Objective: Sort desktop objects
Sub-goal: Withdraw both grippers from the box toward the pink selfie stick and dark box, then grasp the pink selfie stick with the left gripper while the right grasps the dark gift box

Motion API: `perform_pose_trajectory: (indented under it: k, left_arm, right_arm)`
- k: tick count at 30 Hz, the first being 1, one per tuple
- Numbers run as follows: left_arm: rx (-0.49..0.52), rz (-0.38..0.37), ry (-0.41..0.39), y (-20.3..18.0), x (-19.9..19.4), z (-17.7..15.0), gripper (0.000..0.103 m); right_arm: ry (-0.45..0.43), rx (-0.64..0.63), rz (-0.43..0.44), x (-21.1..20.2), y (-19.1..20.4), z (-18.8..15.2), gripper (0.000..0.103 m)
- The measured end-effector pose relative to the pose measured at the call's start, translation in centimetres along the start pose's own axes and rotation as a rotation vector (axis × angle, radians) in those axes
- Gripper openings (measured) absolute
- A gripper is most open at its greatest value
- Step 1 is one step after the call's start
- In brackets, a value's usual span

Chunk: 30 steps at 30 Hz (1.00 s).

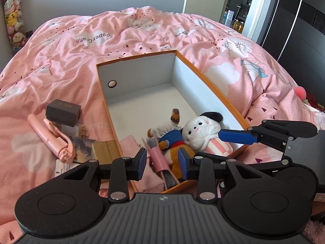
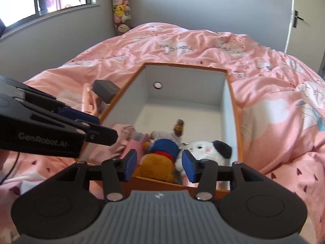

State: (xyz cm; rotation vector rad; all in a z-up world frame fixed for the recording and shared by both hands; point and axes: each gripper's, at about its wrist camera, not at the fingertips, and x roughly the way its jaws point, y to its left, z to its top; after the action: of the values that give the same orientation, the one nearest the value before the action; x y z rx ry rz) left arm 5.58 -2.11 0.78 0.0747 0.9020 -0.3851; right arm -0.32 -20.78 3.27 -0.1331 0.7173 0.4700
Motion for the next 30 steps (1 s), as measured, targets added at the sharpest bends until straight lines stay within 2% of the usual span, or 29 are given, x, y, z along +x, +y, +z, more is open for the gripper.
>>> perform_pose_trajectory:
  k: [7, 17, 21, 22, 27, 30]
  left_arm:
    - [-0.073, 0.036, 0.008, 2.5, -1.3, -0.9, 0.039]
    - [-0.167, 0.108, -0.023, 7.1, -3.5, -1.3, 0.039]
    - [-0.221, 0.159, -0.019, 9.3, -4.0, -1.3, 0.039]
    - [-0.234, 0.169, -0.018, 9.8, -4.0, -1.3, 0.039]
    - [-0.294, 0.209, -0.002, 12.7, -4.0, -1.5, 0.039]
    - [-0.319, 0.214, 0.015, 14.1, -3.5, -1.4, 0.039]
  right_arm:
    - [0.002, -0.038, 0.046, 0.3, 2.2, 0.9, 0.063]
    - [0.003, -0.027, 0.078, 2.3, 4.5, 3.5, 0.063]
    - [0.016, -0.031, 0.101, 3.7, 5.0, 4.9, 0.063]
    - [0.020, -0.031, 0.108, 4.0, 5.1, 5.2, 0.062]
    - [0.062, -0.022, 0.157, 6.1, 5.5, 6.9, 0.045]
    - [0.077, -0.029, 0.187, 7.3, 5.8, 8.0, 0.042]
